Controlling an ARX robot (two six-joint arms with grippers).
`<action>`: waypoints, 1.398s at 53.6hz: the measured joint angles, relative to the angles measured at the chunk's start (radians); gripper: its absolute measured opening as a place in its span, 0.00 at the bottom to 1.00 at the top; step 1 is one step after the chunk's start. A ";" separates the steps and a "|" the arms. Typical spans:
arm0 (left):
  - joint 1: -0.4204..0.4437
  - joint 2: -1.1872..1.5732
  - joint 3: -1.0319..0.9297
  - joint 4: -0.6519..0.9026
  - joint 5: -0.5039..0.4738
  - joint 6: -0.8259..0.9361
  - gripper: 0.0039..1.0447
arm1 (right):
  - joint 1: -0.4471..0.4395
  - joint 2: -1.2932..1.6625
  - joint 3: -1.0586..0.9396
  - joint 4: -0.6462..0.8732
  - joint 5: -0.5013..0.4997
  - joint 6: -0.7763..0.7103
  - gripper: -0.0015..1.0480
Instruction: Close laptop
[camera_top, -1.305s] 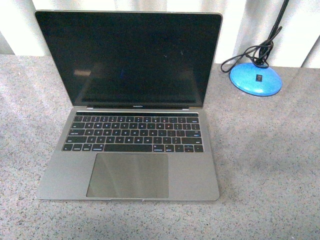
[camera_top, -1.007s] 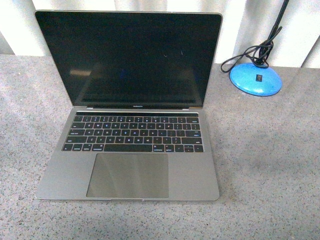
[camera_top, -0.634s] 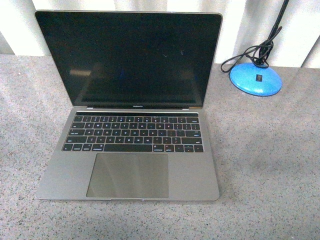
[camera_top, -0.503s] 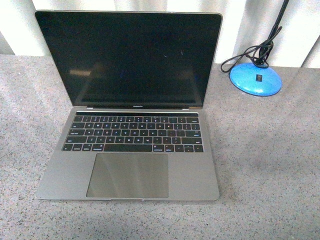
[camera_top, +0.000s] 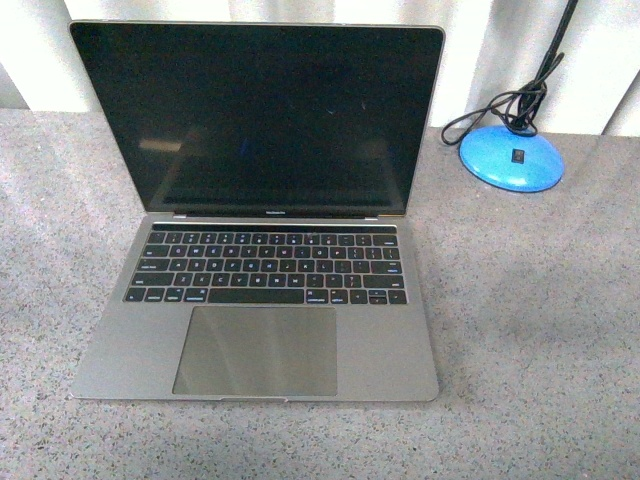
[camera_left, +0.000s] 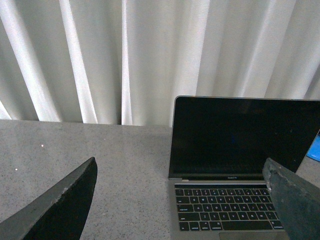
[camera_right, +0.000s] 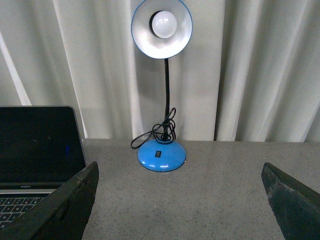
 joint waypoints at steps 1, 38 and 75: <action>0.000 0.000 0.000 0.000 0.000 0.000 0.94 | 0.000 0.000 0.000 0.000 0.000 0.000 0.90; -0.093 0.100 0.050 -0.130 -0.316 -0.108 0.94 | -0.091 0.107 0.056 -0.160 -0.277 -0.051 0.90; -0.120 1.026 0.312 0.517 -0.471 -0.100 0.94 | -0.072 1.056 0.320 0.279 -0.388 -0.372 0.90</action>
